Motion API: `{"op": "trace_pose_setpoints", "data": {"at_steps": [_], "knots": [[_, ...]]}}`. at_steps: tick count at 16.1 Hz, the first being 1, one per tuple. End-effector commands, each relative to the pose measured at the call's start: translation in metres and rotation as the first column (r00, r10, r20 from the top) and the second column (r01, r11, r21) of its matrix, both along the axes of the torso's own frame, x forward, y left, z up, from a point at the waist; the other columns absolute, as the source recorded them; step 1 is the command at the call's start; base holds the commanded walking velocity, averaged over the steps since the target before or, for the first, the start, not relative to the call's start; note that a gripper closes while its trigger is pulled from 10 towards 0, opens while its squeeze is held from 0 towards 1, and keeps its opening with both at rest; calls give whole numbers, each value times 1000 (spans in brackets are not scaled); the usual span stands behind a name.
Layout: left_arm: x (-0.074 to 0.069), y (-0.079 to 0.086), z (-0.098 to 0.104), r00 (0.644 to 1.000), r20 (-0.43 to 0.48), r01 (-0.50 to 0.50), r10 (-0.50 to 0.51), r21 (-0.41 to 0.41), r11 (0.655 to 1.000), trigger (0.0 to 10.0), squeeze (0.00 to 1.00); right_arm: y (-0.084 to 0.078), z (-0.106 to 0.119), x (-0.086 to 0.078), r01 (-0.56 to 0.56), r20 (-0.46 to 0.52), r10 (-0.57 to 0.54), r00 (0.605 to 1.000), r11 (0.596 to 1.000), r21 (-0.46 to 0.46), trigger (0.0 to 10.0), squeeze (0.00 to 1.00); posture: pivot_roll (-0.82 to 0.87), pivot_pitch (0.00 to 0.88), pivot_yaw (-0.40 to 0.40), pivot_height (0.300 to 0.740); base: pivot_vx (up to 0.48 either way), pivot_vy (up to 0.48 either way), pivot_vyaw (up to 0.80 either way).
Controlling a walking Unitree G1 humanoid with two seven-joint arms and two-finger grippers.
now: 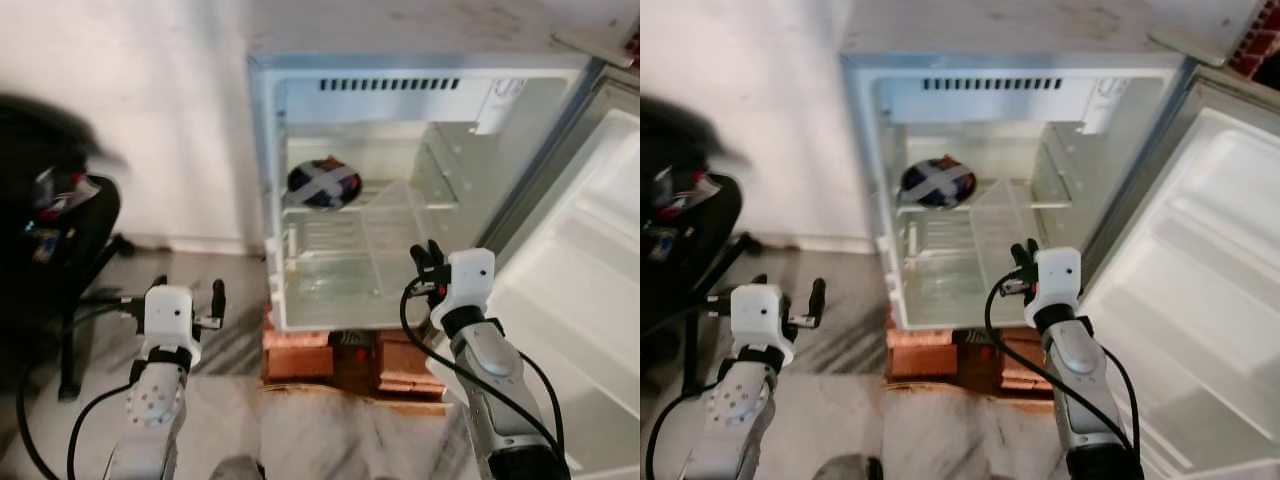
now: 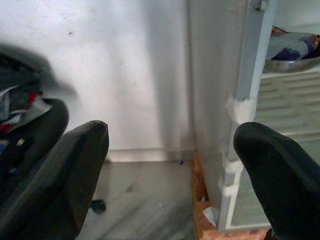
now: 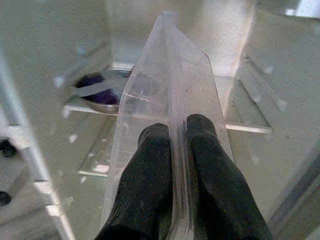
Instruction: Restocking fridge
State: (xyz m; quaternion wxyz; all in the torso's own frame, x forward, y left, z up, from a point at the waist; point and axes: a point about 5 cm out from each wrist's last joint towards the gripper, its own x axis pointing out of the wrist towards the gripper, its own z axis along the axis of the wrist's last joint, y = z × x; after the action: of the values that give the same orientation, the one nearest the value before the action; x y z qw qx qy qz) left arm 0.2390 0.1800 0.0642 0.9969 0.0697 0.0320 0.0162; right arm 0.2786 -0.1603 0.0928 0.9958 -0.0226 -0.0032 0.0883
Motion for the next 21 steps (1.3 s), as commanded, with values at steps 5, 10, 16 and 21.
{"op": "trace_pose_setpoints", "data": {"at_steps": [5,10,16,21], "knots": [[0,-2,-1,1000,-5,4,-4,3,1000,10000,0,-5,2,-1,26,7,-26,1000,1000,-3,10000,0,128,102,-22,740,306,0,0],[-2,-1,-2,1000,-7,-3,3,-11,1000,10000,0,-3,1,-1,27,3,-27,1000,1000,-1,10000,0,130,103,-22,740,223,0,0],[-9,-1,-6,999,-36,-16,16,-9,1000,10000,0,10,-2,7,3,-21,-3,1000,1000,20,10000,0,148,111,-18,740,0,0,0],[-7,-4,-4,999,-34,-11,11,-10,1000,10000,0,14,-5,28,112,-56,-109,992,992,56,10000,0,168,115,-25,740,0,0,654]]}}
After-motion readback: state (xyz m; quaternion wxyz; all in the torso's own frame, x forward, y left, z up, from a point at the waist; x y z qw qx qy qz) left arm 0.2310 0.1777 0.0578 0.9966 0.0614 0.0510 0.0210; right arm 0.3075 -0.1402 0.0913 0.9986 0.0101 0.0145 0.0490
